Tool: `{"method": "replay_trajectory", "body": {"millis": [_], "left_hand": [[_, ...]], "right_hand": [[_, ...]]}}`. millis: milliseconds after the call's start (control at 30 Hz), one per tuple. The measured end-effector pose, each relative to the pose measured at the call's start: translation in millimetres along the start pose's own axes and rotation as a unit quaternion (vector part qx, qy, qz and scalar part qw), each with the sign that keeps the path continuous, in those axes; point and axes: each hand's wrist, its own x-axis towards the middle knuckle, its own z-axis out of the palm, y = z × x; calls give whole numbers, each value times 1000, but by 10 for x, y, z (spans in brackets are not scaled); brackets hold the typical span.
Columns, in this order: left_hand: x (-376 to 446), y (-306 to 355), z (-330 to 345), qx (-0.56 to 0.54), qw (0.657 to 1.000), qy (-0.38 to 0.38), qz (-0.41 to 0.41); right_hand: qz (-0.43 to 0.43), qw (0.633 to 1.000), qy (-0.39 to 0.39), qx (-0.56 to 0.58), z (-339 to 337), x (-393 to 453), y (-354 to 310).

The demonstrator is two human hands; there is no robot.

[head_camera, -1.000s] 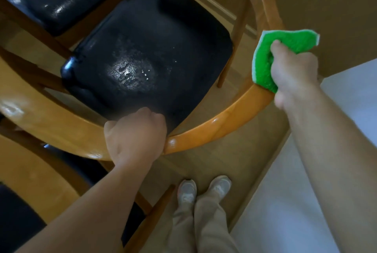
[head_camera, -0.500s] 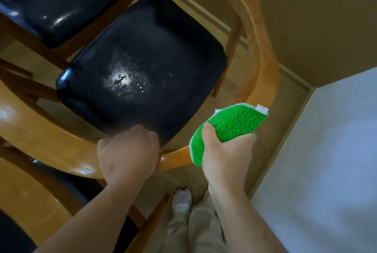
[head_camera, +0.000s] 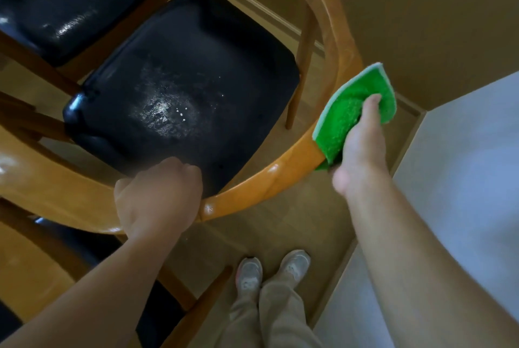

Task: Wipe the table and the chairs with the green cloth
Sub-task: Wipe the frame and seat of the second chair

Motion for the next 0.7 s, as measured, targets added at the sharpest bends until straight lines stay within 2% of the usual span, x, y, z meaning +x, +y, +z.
{"method": "replay_trajectory", "body": {"millis": [100,200,300,367,433,533,700], "left_hand": [[18,8,-28,3,999,-38,-17],[-83,425,-85,-142,983,-114,-34],[-256,1189,-125,-237,959,-154,13],[-259,1564,-190,-247,957,-141,62],[-141,1791,-247,-240,952,-167,91],[80,2099,-284,-253,943,-204,70],[107,2353,-163,-206,974,-95,17]], "right_hand": [[42,998,-31,42,-24,-29,69],[81,991,-88,56,-51,-244,451],[112,974,-182,72,-79,-430,775],[81,967,-218,100,-99,-434,890],[21,966,-232,109,-129,-389,911],[-35,967,-245,59,-143,-200,805],[-45,980,-190,30,-209,514,90]]}}
